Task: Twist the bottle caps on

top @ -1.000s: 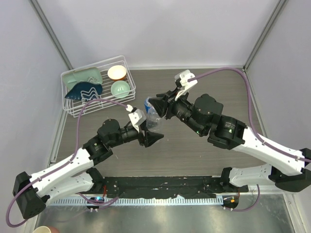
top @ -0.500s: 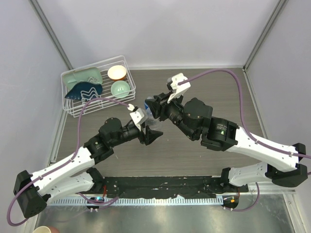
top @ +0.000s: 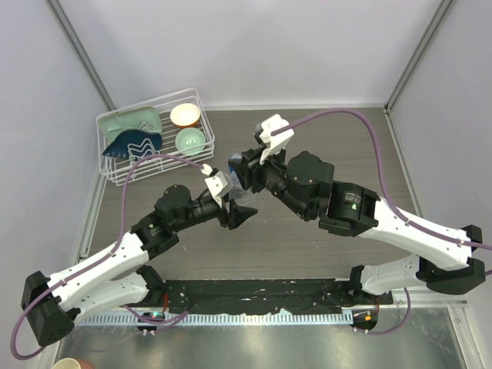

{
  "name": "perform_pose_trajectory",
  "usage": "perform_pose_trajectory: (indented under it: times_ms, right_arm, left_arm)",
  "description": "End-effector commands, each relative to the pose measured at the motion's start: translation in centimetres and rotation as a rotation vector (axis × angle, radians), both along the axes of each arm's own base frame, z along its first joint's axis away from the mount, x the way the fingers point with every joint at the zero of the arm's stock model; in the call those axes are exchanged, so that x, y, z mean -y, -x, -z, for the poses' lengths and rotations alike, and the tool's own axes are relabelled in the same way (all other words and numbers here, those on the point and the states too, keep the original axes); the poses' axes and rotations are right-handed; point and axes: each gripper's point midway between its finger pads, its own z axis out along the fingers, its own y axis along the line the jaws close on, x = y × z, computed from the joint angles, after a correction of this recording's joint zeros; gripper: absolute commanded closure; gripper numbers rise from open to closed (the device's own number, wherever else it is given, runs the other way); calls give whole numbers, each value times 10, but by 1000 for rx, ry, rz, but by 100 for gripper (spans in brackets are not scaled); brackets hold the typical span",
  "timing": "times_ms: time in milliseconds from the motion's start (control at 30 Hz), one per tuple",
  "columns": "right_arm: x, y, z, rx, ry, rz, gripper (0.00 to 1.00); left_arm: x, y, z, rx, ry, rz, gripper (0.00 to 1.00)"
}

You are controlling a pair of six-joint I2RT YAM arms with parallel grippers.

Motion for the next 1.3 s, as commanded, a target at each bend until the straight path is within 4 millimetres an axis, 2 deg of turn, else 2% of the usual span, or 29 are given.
perform_pose_trajectory:
  times_ms: [0,333,500,600,700,800,933,1033,1100,1267]
  right_arm:
    - [-11,25,63,-74,241,-128,57]
    - [-7,24,54,-55,237,-127,48]
    - [-6,32,43,-55,235,-171,44]
    - [3,40,32,-55,219,-203,40]
    - [13,49,29,-64,217,-241,33]
    - [24,59,24,-70,214,-274,19]
    - [37,67,19,-67,227,-308,17]
    - [45,67,8,-37,220,-307,18]
    - [53,69,-7,-4,194,-312,19]
    - [58,77,-35,75,182,-387,18]
  left_arm:
    - [-9,-5,-103,174,244,-41,100]
    - [-11,-6,-95,150,235,-48,100]
    - [-12,-9,-91,141,228,-59,100]
    - [-14,-10,-88,136,228,-69,100]
    - [-15,-10,-89,134,236,-72,100]
    - [-15,-9,-88,125,236,-67,100]
    - [-16,-9,-84,113,227,-70,100]
    - [-16,-5,-80,105,220,-50,100]
    - [-12,4,-75,100,211,0,100]
    - [-1,36,-50,77,136,202,100]
